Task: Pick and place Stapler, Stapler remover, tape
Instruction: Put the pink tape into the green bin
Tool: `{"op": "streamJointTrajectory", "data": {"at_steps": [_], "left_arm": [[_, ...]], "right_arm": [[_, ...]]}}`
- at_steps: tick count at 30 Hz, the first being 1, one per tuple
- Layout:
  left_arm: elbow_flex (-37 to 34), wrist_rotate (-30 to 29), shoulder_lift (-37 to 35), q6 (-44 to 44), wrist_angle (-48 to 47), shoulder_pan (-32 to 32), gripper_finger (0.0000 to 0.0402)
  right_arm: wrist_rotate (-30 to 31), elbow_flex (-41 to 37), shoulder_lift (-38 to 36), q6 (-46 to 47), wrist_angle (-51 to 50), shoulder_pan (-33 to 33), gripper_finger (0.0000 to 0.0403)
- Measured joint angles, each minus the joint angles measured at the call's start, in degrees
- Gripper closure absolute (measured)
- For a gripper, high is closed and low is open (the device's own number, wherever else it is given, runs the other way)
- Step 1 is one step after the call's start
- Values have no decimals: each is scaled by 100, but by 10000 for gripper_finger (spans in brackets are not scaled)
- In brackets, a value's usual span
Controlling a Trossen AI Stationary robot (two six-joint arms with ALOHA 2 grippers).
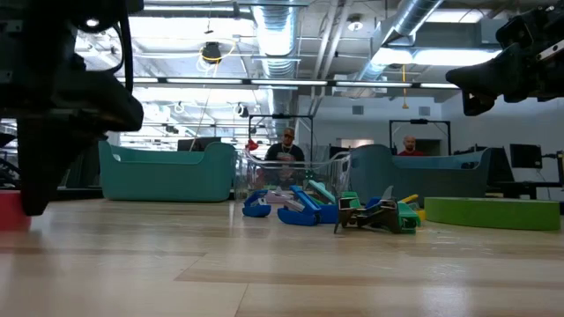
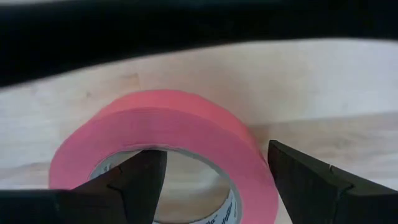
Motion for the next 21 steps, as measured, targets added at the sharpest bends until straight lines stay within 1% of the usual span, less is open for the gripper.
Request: {"op": "streamJointTrajectory", "data": {"at_steps": [6, 10, 13, 21], "left_arm": [[-51, -4, 0, 427, 41, 90, 133], [-51, -6, 0, 494, 40, 92, 140], [-51, -2, 0, 494, 40, 91, 167], [-51, 4, 0, 498, 44, 92, 269]], "right_arm": [[-2, 0, -1, -2, 1, -1, 403], [-1, 0, -1, 0, 1, -2, 403], [-1, 0, -2, -1, 1, -1, 403], [-1, 0, -2, 0, 0, 0, 403]]}}
